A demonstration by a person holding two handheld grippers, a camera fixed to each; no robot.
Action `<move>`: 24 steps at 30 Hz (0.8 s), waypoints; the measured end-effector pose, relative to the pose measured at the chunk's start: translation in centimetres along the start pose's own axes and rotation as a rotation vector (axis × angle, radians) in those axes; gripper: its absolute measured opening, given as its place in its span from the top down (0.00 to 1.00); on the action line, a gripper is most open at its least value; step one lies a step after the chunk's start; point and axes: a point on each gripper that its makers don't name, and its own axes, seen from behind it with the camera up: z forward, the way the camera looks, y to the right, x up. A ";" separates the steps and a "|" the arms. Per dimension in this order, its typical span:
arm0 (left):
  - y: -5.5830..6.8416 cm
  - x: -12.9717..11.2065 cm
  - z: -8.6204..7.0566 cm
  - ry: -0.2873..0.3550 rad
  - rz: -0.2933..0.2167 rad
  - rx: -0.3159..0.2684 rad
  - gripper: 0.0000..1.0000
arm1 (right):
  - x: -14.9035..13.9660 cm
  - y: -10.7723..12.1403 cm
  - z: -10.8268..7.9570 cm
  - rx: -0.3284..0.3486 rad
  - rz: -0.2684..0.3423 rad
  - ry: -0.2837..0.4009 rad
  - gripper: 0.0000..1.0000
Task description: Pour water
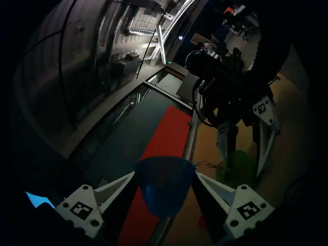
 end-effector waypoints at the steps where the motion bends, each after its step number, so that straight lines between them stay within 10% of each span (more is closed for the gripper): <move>1: 0.0 0.0 0.0 0.001 0.002 0.000 0.15 | 0.0 0.0 0.0 0.000 0.000 0.000 0.01; 24: -0.2 0.5 -0.1 0.007 0.058 0.013 0.15 | 0.4 0.0 -0.1 -0.002 -0.005 0.004 0.01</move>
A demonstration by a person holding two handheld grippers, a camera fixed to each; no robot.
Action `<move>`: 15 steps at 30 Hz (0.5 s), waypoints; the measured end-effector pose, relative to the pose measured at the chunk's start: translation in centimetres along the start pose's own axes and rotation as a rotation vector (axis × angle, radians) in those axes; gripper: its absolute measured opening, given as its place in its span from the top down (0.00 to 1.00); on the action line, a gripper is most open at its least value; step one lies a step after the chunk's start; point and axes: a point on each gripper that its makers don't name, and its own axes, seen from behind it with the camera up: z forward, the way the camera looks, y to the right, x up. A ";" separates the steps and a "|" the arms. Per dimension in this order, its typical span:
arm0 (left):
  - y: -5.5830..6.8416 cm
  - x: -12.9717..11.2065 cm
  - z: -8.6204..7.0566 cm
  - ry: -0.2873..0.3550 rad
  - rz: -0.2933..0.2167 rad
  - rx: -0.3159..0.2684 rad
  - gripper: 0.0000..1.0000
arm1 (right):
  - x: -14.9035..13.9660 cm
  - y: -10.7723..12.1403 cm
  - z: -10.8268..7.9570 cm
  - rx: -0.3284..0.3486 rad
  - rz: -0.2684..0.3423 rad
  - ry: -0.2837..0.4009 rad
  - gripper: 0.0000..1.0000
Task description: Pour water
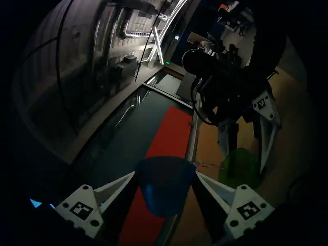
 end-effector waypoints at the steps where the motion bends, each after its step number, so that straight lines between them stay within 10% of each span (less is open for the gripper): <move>1: 0.0 0.0 0.0 0.001 0.002 0.000 0.15 | 0.0 0.0 0.0 0.000 0.000 0.000 0.01; 15: 0.0 0.4 0.0 0.001 0.033 0.003 0.15 | 0.1 0.1 -0.1 0.000 -0.004 0.005 0.01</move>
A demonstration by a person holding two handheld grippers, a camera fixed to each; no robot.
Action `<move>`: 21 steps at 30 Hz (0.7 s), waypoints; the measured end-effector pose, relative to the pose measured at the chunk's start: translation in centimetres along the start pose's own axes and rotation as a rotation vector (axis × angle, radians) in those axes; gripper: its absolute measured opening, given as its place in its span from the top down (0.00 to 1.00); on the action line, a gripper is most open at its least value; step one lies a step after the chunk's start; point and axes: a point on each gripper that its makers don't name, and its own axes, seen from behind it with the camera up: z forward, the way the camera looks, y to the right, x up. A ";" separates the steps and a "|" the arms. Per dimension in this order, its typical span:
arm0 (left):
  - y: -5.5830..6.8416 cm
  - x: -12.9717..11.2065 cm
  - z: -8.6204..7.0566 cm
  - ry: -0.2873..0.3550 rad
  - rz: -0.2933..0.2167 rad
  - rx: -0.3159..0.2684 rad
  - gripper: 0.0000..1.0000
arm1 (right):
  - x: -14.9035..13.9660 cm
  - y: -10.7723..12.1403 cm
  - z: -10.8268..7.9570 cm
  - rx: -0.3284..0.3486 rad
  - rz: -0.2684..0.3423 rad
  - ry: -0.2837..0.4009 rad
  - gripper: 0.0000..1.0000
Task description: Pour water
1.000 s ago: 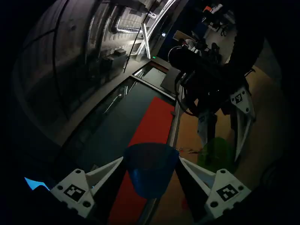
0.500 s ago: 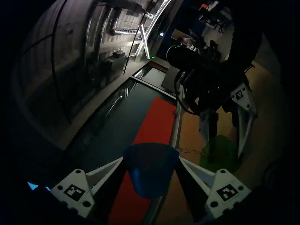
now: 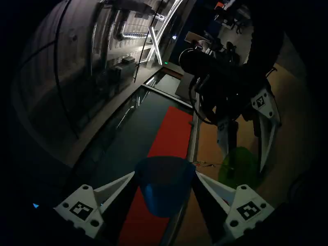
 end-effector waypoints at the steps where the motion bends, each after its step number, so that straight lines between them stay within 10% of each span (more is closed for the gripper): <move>1: 0.0 0.0 0.0 0.001 0.002 0.000 0.15 | 0.0 0.0 0.0 0.000 0.000 0.000 0.01; 21: 0.3 0.5 0.3 0.003 0.053 -0.001 0.15 | 0.1 -0.2 -0.1 0.003 -0.005 0.002 0.01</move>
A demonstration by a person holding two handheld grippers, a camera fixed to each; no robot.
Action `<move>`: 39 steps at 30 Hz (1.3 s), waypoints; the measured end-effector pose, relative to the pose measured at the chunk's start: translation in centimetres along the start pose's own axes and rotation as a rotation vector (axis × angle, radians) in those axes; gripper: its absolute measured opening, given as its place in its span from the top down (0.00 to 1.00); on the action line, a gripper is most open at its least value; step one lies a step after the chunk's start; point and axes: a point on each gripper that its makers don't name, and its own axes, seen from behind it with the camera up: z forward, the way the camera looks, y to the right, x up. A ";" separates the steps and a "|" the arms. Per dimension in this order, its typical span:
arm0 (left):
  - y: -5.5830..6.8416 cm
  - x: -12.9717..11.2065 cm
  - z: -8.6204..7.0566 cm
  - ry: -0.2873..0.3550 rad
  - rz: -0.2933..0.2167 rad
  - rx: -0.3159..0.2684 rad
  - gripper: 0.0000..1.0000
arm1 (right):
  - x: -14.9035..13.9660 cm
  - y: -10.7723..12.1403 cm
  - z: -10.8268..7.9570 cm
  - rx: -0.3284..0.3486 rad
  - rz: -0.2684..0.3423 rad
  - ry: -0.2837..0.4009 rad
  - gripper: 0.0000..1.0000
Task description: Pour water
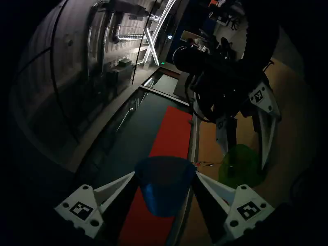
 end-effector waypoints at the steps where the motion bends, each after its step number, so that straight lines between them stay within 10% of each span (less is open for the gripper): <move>1: 0.0 0.0 0.0 0.001 0.002 0.000 0.15 | 0.0 0.0 0.0 0.000 0.000 0.000 0.01; 39: -0.4 -0.2 -0.2 -0.015 0.091 0.019 0.15 | 0.1 0.0 -0.4 -0.004 -0.009 -0.001 0.01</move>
